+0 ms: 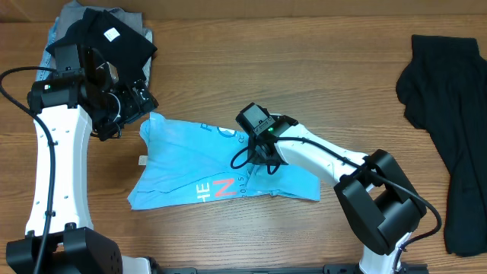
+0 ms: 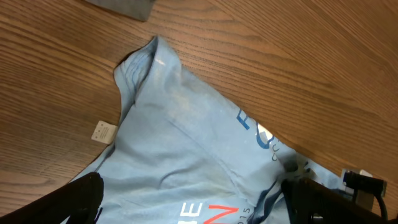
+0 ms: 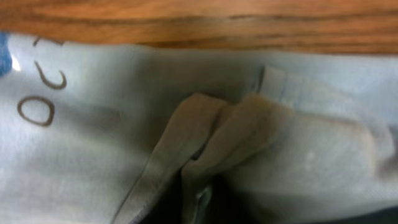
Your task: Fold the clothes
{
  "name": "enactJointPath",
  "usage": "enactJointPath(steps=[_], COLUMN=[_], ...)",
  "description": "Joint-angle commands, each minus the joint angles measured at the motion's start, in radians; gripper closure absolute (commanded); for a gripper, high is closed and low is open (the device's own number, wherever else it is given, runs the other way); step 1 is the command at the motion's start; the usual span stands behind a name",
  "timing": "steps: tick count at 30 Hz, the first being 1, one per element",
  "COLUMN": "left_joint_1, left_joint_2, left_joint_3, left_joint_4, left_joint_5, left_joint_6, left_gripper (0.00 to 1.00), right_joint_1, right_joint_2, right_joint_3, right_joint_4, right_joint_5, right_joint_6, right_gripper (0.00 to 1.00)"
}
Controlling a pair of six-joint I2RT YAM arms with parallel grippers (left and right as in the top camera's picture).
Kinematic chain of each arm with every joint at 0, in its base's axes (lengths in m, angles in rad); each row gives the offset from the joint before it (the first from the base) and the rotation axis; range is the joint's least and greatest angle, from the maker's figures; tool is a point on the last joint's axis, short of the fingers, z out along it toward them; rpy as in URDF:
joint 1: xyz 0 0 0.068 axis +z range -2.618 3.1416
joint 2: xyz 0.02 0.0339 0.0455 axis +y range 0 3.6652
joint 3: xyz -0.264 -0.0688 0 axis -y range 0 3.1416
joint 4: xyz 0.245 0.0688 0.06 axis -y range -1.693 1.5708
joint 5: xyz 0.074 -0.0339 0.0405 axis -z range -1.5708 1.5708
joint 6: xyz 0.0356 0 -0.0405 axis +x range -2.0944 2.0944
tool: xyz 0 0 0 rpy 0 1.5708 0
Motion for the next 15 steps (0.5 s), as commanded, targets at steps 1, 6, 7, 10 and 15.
enactJointPath(steps=[1, 6, 7, 10, 15], left_joint_1=[-0.009, -0.01, -0.009, -0.009, -0.009], left_joint_2=[-0.006, -0.006, -0.006, -0.006, -0.006], left_joint_3=[0.013, 0.013, 0.013, 0.013, 0.013], left_joint_4=[0.002, 0.001, 0.001, 0.002, 0.001], left_joint_5=[0.004, 0.004, 0.004, 0.003, -0.021], left_joint_6=[0.02, 0.02, 0.02, 0.026, 0.027], left_gripper=[0.0, 0.0, 0.0, 0.0, 0.0], right_joint_1=[-0.004, -0.004, -0.004, -0.004, -0.003], right_joint_2=[0.004, 0.003, 0.003, -0.005, -0.052], right_joint_3=[-0.003, 0.031, 0.042, 0.077, 0.098], right_joint_4=[0.005, -0.025, -0.035, -0.074, -0.086], right_joint_5=[0.006, 0.01, 0.013, 0.021, 0.018], right_joint_6=[-0.001, -0.002, -0.002, -0.002, -0.002], right_gripper=[0.96, 0.96, 0.96, 0.96, 0.96])
